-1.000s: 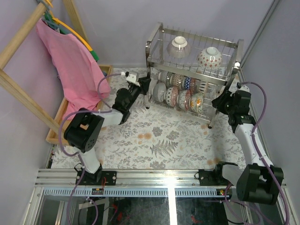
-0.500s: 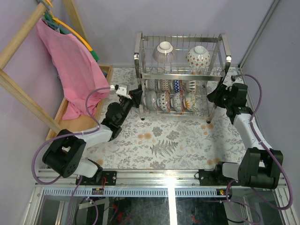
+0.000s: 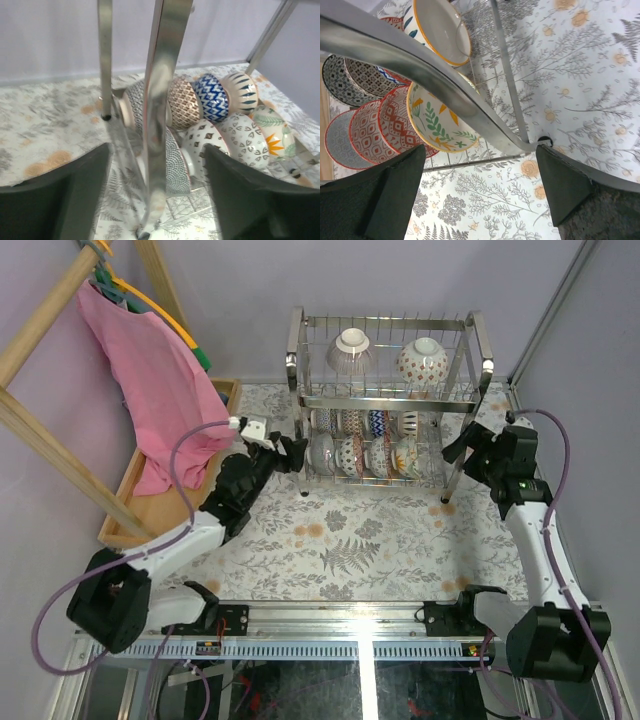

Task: Load the bowls into the dish rack
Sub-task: Adjust the dish rack at the center of the board.

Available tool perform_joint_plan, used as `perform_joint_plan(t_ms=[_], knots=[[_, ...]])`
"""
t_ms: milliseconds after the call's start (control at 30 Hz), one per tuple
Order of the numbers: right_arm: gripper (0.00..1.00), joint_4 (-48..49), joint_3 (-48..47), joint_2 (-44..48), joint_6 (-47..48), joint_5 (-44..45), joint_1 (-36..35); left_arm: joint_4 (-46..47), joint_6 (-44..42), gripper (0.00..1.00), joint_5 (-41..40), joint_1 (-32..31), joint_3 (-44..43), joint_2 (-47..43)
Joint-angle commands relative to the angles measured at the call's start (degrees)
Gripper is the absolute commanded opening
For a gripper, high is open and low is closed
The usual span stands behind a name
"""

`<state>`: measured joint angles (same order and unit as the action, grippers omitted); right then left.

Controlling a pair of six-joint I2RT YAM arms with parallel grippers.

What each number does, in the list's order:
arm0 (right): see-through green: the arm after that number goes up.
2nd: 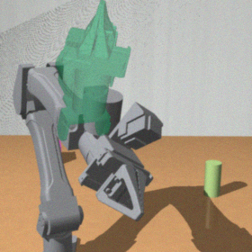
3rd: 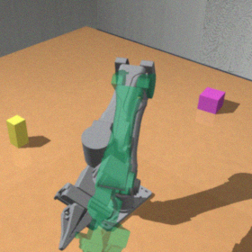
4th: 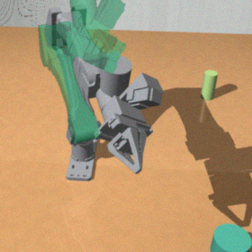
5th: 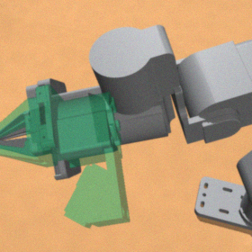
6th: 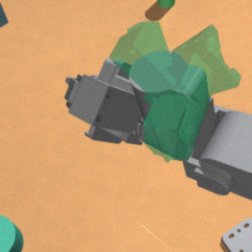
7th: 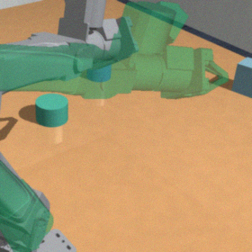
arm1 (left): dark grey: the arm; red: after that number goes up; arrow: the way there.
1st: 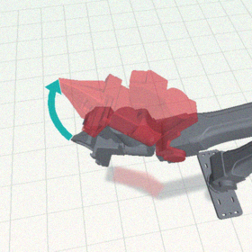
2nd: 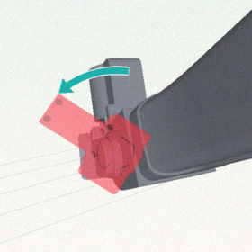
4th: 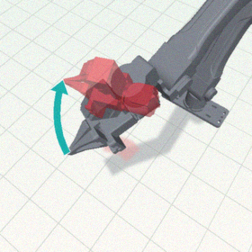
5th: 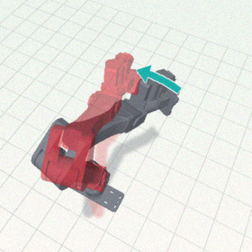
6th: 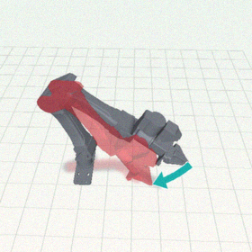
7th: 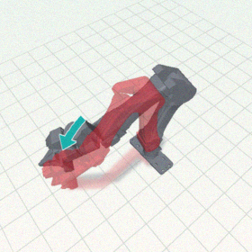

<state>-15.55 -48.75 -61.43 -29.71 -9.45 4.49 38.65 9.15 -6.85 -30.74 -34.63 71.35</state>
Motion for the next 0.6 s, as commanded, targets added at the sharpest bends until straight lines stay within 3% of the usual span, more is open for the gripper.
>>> perform_joint_plan(t_ms=[0,33,333,467,567], knots=[[0.99,-7.76,-3.96,3.15,-0.7,5.63,-0.27,-6.31,1.23,0.94,-2.69,-0.2,1.01,-7.42],[0.99,-9.67,-4.34,3.5,-0.64,6.85,-0.27,-8.22,1.58,1.0,-3.41,-0.2,1.25,-9.09],[0.99,-21.1,-10.33,0.59,5.72,6.02,-0.25,-30.16,10.43,1.0,-11.05,0.14,-1.35,-22.74],[0.99,-16.52,-6.23,6.59,13.54,1.78,-0.27,-37.3,14.98,1.0,-13.3,0.1,-2.19,-26.4],[0.99,-9.56,-0.97,13.06,17.6,2.61,-0.22,-46.96,22.26,1.0,-23.25,-0.1,-5.8,-25.17]])
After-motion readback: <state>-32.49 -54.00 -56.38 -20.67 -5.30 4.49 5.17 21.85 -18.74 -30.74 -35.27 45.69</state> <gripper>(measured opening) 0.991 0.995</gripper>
